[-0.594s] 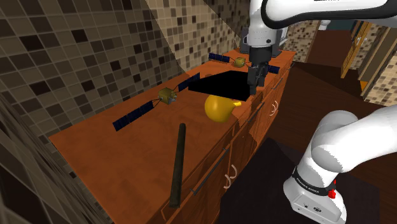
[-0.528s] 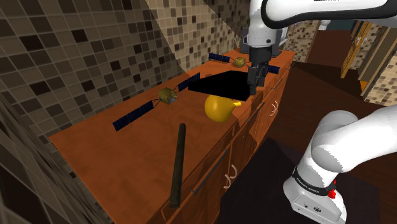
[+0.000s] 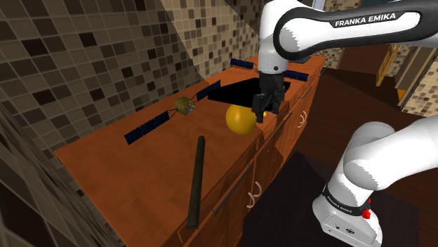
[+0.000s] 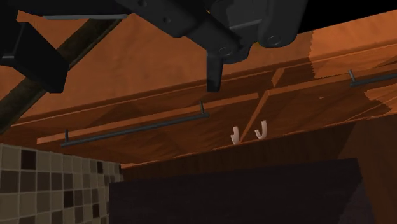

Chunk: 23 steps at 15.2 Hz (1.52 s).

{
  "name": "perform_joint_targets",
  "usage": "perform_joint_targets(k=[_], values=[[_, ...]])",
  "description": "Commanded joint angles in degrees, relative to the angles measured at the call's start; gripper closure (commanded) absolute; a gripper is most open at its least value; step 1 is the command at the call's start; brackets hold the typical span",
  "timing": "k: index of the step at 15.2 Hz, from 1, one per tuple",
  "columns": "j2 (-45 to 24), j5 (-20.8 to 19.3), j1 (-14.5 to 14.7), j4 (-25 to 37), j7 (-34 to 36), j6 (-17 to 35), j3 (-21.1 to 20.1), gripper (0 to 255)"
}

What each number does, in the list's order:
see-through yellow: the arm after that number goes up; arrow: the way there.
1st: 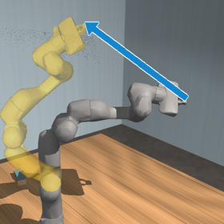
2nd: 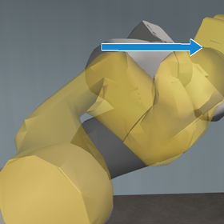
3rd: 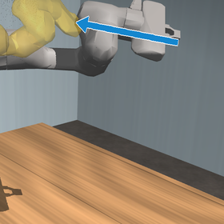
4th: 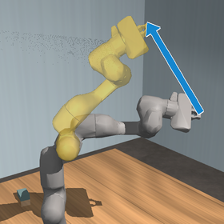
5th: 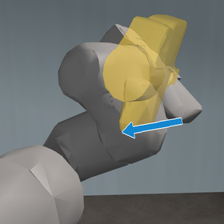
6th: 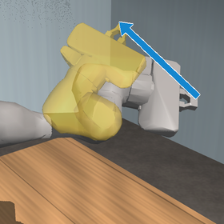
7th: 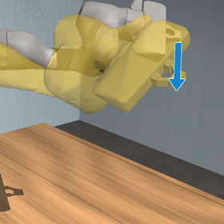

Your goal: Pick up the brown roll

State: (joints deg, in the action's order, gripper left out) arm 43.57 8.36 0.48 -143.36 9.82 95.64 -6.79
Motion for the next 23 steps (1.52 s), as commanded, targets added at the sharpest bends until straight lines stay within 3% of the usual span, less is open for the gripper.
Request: perform_joint_targets(k=[1, 8, 14, 19, 23], values=[[-0.55, 2.37, 0.18, -2.35, 5.01, 3.93, -2.97, 0], [-8.85, 8.25, -0.22, -3.76, 21.30, 17.29, -13.40, 0], [-20.61, 8.59, -2.95, -0.68, 36.20, 29.08, -22.53, 0], [-33.02, 2.29, -7.04, 4.50, 51.45, 37.81, -29.75, 0], [-44.63, -9.01, -9.21, 10.32, 66.97, 42.67, -33.09, 0]])
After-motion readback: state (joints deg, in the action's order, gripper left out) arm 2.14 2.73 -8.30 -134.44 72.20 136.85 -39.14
